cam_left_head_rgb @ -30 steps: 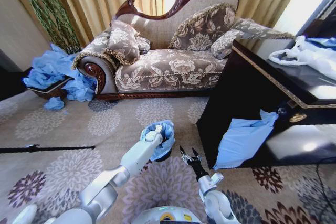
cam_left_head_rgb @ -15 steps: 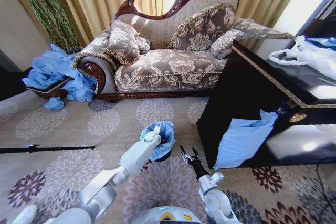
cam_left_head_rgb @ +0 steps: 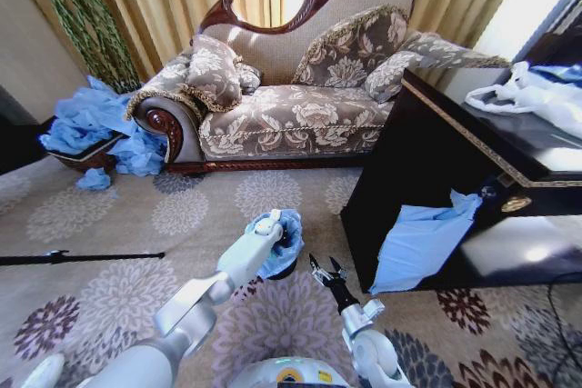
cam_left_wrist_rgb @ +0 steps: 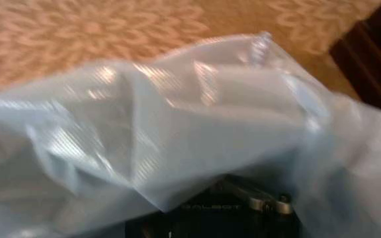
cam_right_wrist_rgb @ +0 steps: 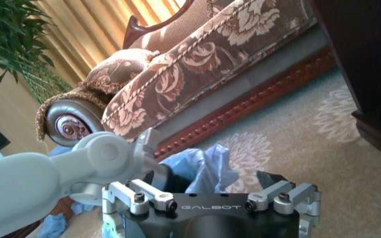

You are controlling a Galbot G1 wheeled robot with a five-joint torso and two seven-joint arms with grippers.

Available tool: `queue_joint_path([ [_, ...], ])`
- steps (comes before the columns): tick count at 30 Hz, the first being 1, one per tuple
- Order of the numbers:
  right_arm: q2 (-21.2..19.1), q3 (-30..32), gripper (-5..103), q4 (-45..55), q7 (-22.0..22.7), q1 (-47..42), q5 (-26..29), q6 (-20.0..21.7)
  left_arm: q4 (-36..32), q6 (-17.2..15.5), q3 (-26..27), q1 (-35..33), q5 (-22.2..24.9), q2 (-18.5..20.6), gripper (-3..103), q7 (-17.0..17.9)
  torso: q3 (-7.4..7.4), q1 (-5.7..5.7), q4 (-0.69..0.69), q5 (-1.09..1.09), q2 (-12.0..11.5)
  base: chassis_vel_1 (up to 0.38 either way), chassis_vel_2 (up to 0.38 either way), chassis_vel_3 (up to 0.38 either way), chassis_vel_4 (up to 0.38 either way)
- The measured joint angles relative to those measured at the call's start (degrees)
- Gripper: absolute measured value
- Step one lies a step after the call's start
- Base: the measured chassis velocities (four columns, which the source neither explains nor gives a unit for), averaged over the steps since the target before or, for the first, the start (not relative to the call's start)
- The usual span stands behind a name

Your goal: Place a garbage bag over the trash bin.

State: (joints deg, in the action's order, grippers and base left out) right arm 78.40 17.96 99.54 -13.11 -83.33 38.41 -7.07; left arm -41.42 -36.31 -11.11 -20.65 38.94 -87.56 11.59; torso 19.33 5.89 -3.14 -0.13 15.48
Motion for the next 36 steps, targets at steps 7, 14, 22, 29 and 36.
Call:
queue_joint_path([
  [7,-0.15,0.47,100,0.77,-0.09,-0.82,-0.07,-0.14,-1.24,-0.50,-0.62,-2.77,-0.78,-1.63,0,0.92,-0.01,0.00,-0.01,-0.01,0.00,0.000,0.000,0.000,0.000],
  [14,0.16,0.77,100,0.97,-0.33,-1.16,-0.17,-0.38,-4.01,-1.88,-0.38,-5.01,-0.56,0.59,0,4.07,-0.01,0.00,-0.01,-0.03,0.00,0.000,0.000,0.000,0.000],
  [22,0.62,0.27,100,0.65,-0.48,-0.93,-0.48,-0.40,-6.00,-3.13,0.78,-5.63,0.00,3.79,0,5.55,-0.01,0.00,-0.01,-0.03,0.00,0.000,0.000,0.000,0.000],
  [29,0.80,0.04,100,0.64,-0.39,-0.55,-0.56,-0.31,-8.18,-4.62,0.73,-6.50,1.32,6.14,0,6.58,0.00,0.00,0.00,-0.02,0.00,0.000,0.000,0.000,0.000],
  [36,1.32,0.05,100,0.90,-0.22,-0.71,-1.00,-0.28,-9.79,-5.06,0.38,-6.96,2.47,7.08,0,6.76,0.00,0.00,0.00,-0.02,0.00,0.000,0.000,0.000,0.000],
])
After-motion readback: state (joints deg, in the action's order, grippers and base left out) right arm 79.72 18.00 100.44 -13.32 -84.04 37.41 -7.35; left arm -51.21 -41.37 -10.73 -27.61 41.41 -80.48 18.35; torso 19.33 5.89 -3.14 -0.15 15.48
